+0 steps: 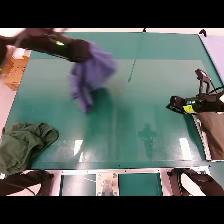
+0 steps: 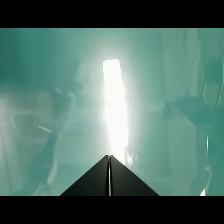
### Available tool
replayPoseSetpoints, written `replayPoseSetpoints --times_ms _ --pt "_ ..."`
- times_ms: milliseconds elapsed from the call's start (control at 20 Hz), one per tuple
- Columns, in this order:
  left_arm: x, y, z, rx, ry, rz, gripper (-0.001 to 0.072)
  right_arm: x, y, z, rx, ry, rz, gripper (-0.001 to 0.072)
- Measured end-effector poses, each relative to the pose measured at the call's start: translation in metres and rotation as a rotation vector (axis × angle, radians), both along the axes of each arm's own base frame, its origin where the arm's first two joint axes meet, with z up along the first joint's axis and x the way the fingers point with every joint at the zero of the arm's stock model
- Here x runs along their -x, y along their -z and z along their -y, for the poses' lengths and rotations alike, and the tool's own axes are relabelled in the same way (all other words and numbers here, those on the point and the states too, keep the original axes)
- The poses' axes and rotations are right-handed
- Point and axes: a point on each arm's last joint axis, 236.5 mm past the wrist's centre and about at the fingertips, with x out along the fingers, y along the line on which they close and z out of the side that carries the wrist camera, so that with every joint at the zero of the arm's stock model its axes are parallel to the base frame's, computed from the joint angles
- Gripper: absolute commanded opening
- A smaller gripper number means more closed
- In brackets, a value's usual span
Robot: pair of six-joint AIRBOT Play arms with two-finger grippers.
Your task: Fold the shirts.
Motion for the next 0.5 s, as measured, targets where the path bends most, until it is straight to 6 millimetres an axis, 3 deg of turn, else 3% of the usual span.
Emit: replayPoseSetpoints --times_ms 150,250,300,350,400,450,500 --pt "0.031 0.036 0.07 -0.008 0.143 -0.083 0.0023 -0.002 -0.009 0.0 0.001 -0.007 0.011 0.002" --pt "0.04 0.074 0.098 -0.042 0.191 -0.157 0.0025 0.001 -0.01 -0.001 -0.001 -0.014 -0.001 0.002" --pt "0.043 0.09 0.109 -0.049 0.208 -0.192 0.0116 0.004 -0.01 -0.002 -0.001 -0.019 -0.011 0.0038" --pt "0.047 0.105 0.119 -0.056 0.225 -0.227 0.0481 0.005 -0.01 -0.002 -0.002 -0.022 -0.015 0.0139" --pt "0.05 0.116 0.125 -0.057 0.235 -0.257 0.0546 0.006 -0.011 -0.002 -0.003 -0.024 -0.021 0.0225" --pt "0.052 0.124 0.129 -0.062 0.242 -0.283 0.0546 0.006 -0.012 -0.001 -0.003 -0.02 -0.022 0.0228" --pt "0.054 0.129 0.128 -0.069 0.25 -0.305 0.0546 0.004 -0.015 0.003 -0.003 -0.008 -0.016 0.0333"
